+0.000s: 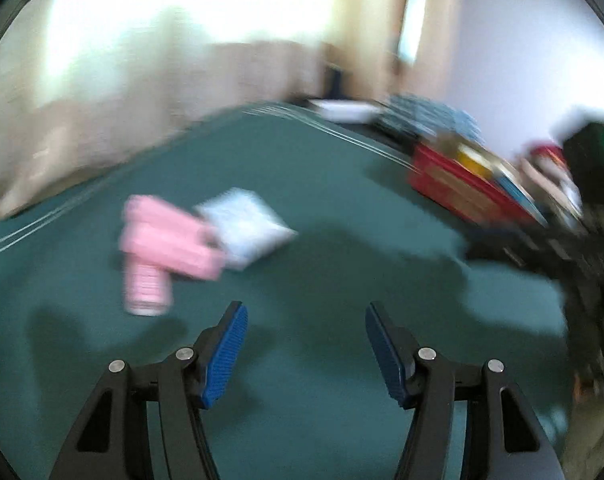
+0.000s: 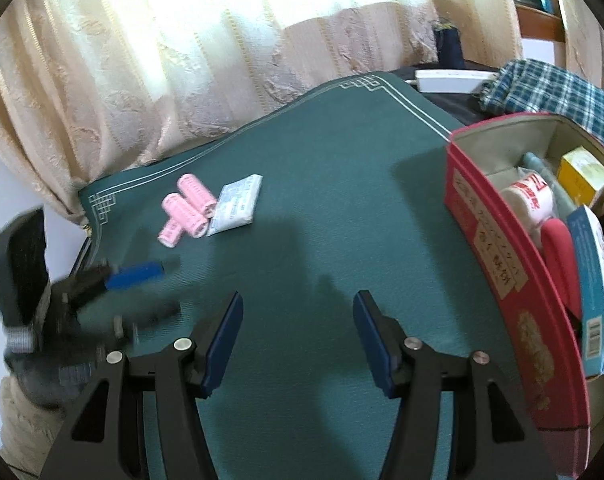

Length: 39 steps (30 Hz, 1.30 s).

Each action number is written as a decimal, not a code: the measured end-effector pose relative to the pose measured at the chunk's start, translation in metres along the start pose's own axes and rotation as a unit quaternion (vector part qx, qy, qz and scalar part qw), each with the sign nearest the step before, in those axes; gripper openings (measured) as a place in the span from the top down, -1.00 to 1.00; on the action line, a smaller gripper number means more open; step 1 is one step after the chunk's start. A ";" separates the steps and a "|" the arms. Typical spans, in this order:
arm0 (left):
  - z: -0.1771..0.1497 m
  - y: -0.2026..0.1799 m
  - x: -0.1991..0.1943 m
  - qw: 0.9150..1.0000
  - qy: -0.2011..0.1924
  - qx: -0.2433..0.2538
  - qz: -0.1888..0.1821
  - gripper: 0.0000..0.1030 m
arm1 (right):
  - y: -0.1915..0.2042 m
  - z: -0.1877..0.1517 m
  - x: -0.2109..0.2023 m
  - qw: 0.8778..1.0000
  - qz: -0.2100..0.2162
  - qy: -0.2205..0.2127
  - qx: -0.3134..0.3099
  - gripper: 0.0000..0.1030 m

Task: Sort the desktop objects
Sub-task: 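Return both grippers to the mat and grasp a pink curler with the left gripper, then grasp another pink curler with the right gripper while the left holds its curler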

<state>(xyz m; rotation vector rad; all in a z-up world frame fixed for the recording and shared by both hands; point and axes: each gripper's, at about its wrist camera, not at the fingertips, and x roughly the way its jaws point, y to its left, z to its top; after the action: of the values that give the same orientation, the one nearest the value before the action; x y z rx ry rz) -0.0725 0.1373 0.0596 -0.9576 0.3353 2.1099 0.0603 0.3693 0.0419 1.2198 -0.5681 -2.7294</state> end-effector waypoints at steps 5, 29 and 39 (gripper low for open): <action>0.001 0.060 0.004 0.994 -0.005 -0.087 0.070 -0.23 | 0.002 -0.002 0.000 1.000 0.002 0.002 0.000 -0.19; -0.013 0.072 0.028 0.989 0.027 -0.114 0.092 0.41 | 0.018 0.005 0.017 1.000 0.011 0.018 -0.019 -0.19; -0.061 0.061 -0.028 0.986 0.011 -0.141 0.090 0.41 | 0.076 0.012 0.039 0.994 0.058 0.036 -0.085 -0.19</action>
<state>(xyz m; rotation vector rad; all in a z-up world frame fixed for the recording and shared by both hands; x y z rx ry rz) -0.0745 0.0504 0.0341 -1.1499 0.1402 2.3566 0.0207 0.2933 0.0506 1.1981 -0.3779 -2.5665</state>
